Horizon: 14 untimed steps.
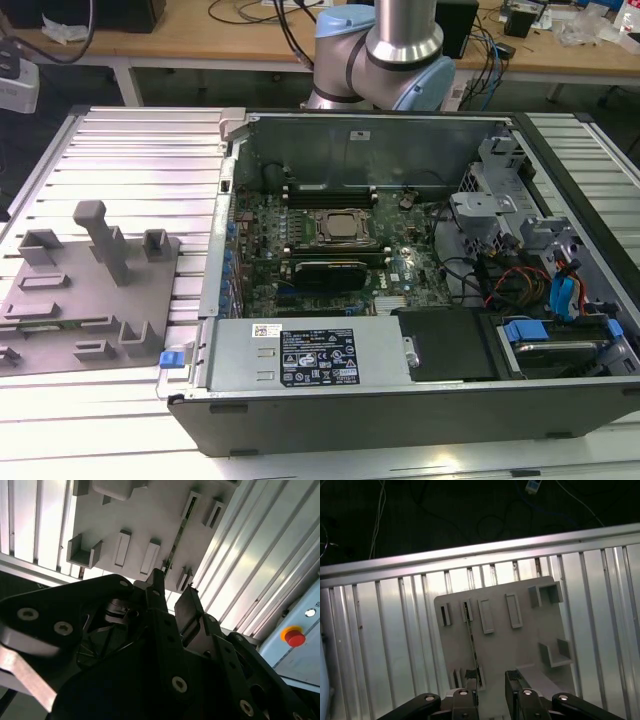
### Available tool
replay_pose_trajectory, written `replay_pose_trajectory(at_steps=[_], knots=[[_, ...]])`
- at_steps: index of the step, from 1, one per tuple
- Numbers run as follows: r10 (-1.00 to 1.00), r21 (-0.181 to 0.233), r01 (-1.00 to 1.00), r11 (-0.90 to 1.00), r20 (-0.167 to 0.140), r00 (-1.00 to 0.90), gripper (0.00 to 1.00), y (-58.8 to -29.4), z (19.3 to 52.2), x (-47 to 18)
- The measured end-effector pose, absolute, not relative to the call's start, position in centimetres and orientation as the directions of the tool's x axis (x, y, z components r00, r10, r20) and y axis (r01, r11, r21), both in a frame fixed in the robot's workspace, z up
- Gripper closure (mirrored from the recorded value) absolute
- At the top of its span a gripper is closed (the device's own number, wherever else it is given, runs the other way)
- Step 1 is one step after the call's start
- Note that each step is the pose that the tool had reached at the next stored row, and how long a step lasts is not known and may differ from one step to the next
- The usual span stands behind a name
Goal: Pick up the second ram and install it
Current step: 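Pick up the second ram and move it above second insertion slot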
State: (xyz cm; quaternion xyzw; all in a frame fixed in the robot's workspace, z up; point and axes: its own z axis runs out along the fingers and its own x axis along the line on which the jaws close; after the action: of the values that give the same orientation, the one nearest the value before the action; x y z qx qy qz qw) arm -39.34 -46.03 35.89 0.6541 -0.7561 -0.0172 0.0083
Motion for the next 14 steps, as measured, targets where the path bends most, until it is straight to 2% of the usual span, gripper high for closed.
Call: replay_pose_trajectory(at_steps=[14], knots=[[-0.990,0.037,-0.989,0.144,-0.010,-0.144,0.64,-46.03,34.91,-39.33]])
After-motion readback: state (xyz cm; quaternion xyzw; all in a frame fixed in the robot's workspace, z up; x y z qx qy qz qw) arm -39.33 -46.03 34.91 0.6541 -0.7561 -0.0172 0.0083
